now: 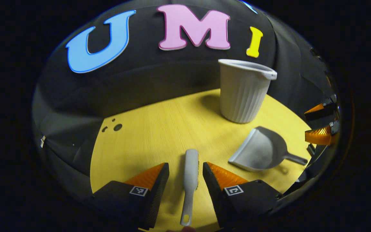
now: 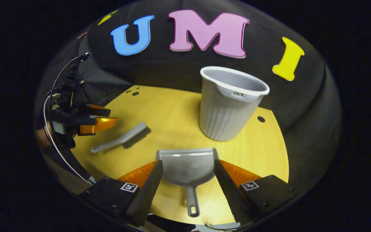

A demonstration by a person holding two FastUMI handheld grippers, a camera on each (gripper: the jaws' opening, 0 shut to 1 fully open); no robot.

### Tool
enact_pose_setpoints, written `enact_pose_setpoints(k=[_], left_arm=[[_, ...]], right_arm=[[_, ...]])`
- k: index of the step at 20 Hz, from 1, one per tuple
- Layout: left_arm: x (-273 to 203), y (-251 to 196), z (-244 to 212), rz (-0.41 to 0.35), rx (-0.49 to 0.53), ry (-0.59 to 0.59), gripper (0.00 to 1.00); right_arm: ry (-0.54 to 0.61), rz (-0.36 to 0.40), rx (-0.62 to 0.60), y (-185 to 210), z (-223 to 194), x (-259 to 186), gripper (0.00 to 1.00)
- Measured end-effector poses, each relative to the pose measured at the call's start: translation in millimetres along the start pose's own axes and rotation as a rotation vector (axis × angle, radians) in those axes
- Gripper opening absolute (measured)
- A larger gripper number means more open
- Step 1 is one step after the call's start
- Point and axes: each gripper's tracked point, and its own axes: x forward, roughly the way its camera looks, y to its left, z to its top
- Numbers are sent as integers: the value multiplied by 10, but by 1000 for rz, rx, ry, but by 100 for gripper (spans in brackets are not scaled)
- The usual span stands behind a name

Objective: Pick up the small broom and dustpan from the desktop, sweep the trash into the dustpan with the broom, and then empty the trash into the garbage bin.

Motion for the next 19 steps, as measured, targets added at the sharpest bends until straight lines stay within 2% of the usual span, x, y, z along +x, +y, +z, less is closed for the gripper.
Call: enact_pose_setpoints(k=[4, 8, 14, 19], left_arm=[[-178, -34, 587, -3, -54, -197, 71], [-304, -124, 900, 1, -42, -285, 72], [-291, -220, 915, -1, -67, -283, 73], [-283, -232, 939, 35, -55, -264, 73]], right_arm=[[-138, -21, 42, 67, 507, -74, 97], [-205, -41, 65, 21, 718, -132, 97], [-217, -75, 50, -163, 748, -154, 97], [-226, -56, 65, -261, 787, -137, 97]])
